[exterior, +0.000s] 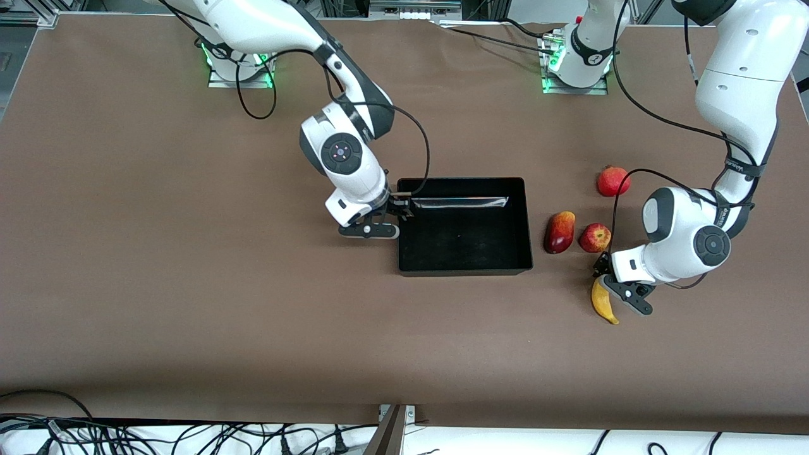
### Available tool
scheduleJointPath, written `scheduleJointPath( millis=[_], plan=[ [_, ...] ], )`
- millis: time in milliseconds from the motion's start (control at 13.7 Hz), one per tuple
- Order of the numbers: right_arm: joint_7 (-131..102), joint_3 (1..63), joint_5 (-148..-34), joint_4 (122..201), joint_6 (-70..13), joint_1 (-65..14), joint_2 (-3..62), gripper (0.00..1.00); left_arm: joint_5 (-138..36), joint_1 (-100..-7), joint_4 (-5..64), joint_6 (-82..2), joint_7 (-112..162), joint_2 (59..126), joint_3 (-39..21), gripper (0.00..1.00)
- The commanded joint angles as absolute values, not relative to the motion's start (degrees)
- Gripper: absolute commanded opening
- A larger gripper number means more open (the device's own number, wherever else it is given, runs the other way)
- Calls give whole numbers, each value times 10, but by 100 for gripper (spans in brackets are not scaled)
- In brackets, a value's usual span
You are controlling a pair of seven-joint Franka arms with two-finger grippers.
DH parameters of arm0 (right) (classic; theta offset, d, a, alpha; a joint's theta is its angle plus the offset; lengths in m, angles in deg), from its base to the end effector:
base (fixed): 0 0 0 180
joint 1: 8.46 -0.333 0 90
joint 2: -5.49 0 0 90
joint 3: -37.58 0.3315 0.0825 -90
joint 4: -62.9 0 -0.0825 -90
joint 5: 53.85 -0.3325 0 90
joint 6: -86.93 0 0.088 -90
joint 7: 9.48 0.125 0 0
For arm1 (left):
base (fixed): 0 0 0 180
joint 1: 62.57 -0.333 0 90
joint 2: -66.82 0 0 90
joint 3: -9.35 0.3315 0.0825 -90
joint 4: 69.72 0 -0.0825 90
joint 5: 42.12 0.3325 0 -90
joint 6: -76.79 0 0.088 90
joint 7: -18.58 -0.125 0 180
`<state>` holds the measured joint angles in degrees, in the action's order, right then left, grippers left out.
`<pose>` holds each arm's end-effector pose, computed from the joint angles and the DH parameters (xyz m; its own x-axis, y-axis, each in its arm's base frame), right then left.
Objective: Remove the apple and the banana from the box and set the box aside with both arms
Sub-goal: 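Place the banana below the apples while the right gripper grasps the tray rim, then drag the black tray away from the fruit with the right gripper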
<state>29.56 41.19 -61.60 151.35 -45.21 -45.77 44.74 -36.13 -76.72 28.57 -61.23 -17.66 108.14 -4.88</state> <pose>0.5196 0.4462 0.2828 0.9970 -0.0668 -0.0378 -0.0720 -0.9849 -0.1575 0.6456 0.0199 0.2116 0.7946 -0.6048 0.0535 -0.6072 -0.7908 0.0767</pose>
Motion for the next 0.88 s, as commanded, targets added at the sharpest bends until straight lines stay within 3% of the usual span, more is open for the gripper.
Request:
scheduleJointPath(
  millis=[0,146,512,805],
  plan=[
    [296,405,-623,1496,-463,-472,477,3,-375,-761,272,-606,-181,1049,-41,100],
    [292,405,-623,1496,-463,-472,480,0,-375,-761,278,-582,-180,975,-41,100],
    [267,400,-626,1496,-440,-453,448,0,-386,-745,277,-346,-57,748,-40,100],
    [90,388,-647,1506,-274,-322,358,0,-392,-743,278,-184,16,631,-38,100]
  ],
)
